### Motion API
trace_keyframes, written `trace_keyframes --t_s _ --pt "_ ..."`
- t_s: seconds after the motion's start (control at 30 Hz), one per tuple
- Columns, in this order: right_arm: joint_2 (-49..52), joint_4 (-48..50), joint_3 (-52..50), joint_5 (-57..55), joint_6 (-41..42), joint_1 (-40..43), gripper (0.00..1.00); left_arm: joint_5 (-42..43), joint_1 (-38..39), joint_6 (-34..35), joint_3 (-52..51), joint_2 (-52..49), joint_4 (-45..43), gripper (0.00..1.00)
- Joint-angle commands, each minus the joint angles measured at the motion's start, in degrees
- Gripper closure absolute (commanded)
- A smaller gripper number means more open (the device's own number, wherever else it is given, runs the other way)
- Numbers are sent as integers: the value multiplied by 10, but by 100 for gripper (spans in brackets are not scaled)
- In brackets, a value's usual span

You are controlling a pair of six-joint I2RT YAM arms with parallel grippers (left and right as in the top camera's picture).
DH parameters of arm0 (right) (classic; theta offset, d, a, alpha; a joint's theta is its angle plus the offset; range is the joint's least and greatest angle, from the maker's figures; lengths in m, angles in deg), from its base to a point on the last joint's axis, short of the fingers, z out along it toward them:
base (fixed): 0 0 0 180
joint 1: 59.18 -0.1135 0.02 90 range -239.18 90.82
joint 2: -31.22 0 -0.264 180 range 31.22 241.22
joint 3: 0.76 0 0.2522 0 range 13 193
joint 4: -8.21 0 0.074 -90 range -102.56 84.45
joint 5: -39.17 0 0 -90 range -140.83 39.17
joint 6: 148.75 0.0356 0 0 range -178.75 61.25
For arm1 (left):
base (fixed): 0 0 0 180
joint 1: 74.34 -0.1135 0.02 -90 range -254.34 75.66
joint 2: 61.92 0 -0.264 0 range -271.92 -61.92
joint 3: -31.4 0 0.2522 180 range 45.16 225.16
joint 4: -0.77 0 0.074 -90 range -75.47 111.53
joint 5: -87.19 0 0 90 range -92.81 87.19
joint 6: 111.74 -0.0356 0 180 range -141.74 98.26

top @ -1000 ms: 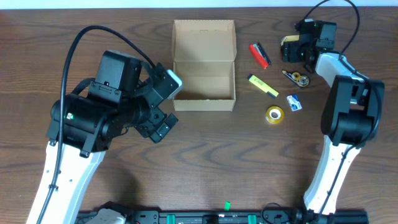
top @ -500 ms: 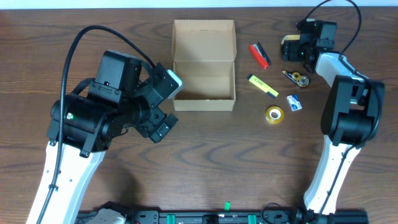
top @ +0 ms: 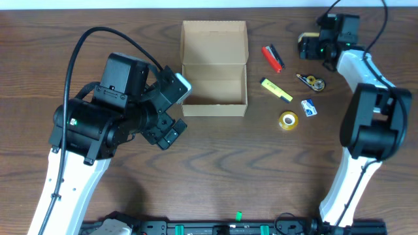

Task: Pack container
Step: 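Grasp the yellow spiral notepad with the right gripper and lift, then carry the notepad with the right gripper over the box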

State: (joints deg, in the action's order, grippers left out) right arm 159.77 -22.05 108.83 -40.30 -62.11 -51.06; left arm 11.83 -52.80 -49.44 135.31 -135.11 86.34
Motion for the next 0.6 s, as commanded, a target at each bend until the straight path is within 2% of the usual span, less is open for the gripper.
trace_keyframes --t_s 0.0,0.3,0.47,0.57 --pt "-60 -12 19 5 8 -11 40 -2 0 -6 17 1 2 5" --pt "-138 -61 19 50 -1 -55 40 -2 0 -6 17 1 2 5" --pt "-153 -70 19 52 -1 -103 39 -2 0 -6 17 1 2 5" --pt "-153 -71 19 90 -1 -130 39 -2 0 -6 17 1 2 5"
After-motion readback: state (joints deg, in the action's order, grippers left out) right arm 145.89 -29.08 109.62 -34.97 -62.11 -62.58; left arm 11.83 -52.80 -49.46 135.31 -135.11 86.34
